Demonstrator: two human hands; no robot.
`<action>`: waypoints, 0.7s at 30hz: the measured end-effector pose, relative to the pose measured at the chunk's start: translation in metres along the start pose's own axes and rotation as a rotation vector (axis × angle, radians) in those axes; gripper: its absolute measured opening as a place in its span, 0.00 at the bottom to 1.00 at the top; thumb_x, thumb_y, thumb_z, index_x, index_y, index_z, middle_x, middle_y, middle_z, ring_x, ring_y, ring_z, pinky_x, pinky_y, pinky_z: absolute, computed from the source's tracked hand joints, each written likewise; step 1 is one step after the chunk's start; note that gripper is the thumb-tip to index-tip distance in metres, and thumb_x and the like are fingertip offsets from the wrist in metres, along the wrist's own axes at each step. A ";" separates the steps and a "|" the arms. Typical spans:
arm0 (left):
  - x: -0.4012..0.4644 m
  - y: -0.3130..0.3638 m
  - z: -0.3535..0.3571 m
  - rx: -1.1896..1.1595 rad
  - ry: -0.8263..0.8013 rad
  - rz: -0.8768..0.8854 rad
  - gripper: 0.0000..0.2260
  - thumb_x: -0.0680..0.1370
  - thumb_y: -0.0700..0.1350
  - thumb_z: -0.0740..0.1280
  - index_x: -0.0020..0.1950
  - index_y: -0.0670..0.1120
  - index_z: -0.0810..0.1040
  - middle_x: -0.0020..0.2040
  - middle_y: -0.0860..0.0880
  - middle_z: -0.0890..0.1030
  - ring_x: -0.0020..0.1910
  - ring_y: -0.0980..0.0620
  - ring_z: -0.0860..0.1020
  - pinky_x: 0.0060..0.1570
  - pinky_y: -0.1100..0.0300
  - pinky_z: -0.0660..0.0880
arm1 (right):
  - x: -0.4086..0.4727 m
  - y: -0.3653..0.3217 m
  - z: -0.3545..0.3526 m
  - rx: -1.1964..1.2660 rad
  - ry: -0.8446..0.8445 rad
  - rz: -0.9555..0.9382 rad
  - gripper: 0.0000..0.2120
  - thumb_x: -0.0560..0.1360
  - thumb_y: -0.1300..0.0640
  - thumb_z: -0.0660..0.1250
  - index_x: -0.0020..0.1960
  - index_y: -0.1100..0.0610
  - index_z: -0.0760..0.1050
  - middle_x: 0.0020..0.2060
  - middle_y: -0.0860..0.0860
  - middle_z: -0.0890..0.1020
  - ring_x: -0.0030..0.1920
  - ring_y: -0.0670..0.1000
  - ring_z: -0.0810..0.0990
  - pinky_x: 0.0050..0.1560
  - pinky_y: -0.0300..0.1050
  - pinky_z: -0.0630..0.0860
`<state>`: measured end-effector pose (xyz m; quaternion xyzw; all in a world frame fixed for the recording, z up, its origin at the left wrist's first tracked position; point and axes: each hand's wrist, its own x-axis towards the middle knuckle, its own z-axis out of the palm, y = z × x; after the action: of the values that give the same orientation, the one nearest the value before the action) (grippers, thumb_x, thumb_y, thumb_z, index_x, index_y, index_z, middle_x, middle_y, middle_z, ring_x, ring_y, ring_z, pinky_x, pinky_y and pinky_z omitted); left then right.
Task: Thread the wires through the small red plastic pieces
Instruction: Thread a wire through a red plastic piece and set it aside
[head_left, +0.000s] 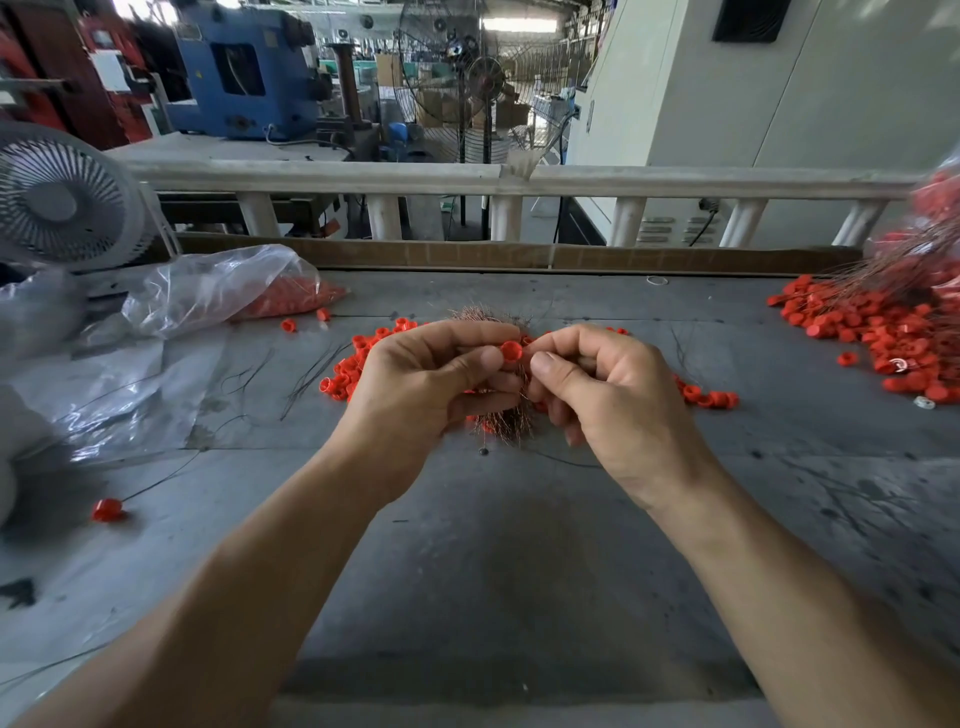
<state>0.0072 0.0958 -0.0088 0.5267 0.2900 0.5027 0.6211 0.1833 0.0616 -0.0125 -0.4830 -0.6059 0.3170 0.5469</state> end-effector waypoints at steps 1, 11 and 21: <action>0.000 0.000 -0.001 -0.012 0.000 -0.007 0.11 0.73 0.38 0.70 0.54 0.41 0.85 0.46 0.40 0.85 0.43 0.48 0.85 0.45 0.56 0.83 | 0.000 0.000 0.000 0.006 -0.003 -0.004 0.06 0.79 0.57 0.68 0.45 0.51 0.83 0.34 0.49 0.84 0.31 0.42 0.78 0.30 0.32 0.72; 0.001 0.001 -0.001 -0.086 -0.018 -0.074 0.09 0.72 0.38 0.70 0.51 0.42 0.86 0.47 0.40 0.85 0.44 0.47 0.85 0.44 0.57 0.83 | 0.000 0.000 0.001 0.012 -0.014 0.004 0.06 0.78 0.56 0.67 0.47 0.49 0.83 0.34 0.50 0.84 0.32 0.44 0.79 0.30 0.36 0.73; -0.001 0.003 0.003 -0.172 0.002 -0.102 0.13 0.74 0.39 0.69 0.57 0.36 0.80 0.52 0.38 0.86 0.42 0.48 0.86 0.41 0.58 0.83 | 0.000 0.002 0.003 0.101 -0.067 0.053 0.10 0.79 0.58 0.63 0.55 0.48 0.80 0.39 0.48 0.85 0.35 0.49 0.81 0.31 0.44 0.75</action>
<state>0.0091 0.0938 -0.0052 0.4554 0.2728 0.4941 0.6885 0.1807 0.0631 -0.0145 -0.4596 -0.5942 0.3777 0.5414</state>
